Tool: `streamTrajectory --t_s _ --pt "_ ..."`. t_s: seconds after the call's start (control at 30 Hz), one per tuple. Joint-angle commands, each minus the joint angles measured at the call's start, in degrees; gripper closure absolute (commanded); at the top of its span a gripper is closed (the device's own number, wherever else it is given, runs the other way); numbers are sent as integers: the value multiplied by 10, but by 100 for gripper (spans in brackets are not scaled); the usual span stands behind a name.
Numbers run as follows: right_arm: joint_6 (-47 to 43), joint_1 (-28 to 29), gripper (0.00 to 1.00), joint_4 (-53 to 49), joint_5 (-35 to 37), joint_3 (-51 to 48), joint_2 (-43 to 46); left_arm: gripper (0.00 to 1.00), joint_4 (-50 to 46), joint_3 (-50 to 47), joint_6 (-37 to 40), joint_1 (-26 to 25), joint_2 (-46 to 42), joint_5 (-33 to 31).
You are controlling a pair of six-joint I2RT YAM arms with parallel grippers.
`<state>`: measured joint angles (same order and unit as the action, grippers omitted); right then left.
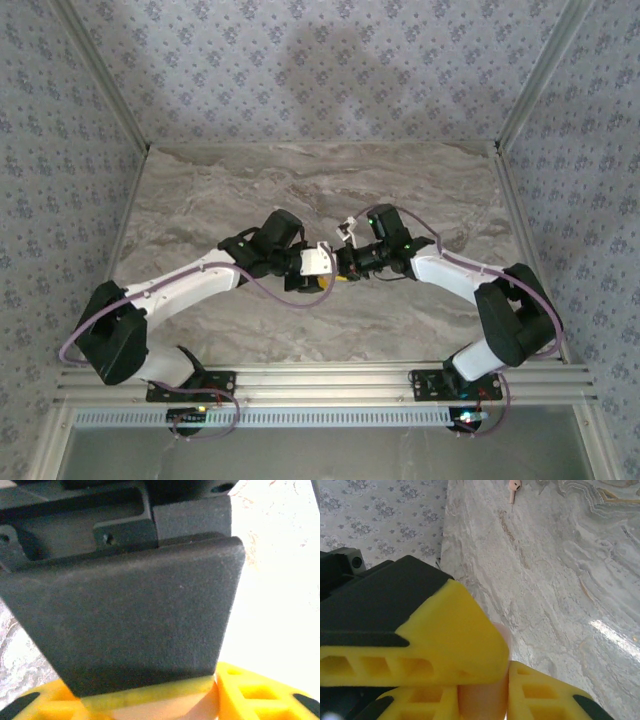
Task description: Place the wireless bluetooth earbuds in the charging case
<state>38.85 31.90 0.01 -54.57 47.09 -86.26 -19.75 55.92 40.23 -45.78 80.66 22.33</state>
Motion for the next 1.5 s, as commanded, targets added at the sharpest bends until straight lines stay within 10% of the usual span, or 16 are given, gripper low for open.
streamTrajectory --t_s 0.0,0.1,0.37,0.63,0.93,1.47 --pt "-23 -5 78 -9 3 5 29 40 8 10 -11 -5 -23 -7" --pt "-58 -17 79 -21 27 -6 69 21 25 0 -32 -4 -35 -23" --pt "-170 -74 79 15 63 -56 197 13 111 -47 -134 34 -101 2" --pt "-361 -107 76 18 -43 -26 214 23 257 -112 -253 82 -121 119" --pt "-695 -105 79 -170 -134 40 208 42 254 -101 -185 88 -102 249" --pt "-736 -64 80 -210 -125 87 159 50 143 -30 -107 64 -81 266"
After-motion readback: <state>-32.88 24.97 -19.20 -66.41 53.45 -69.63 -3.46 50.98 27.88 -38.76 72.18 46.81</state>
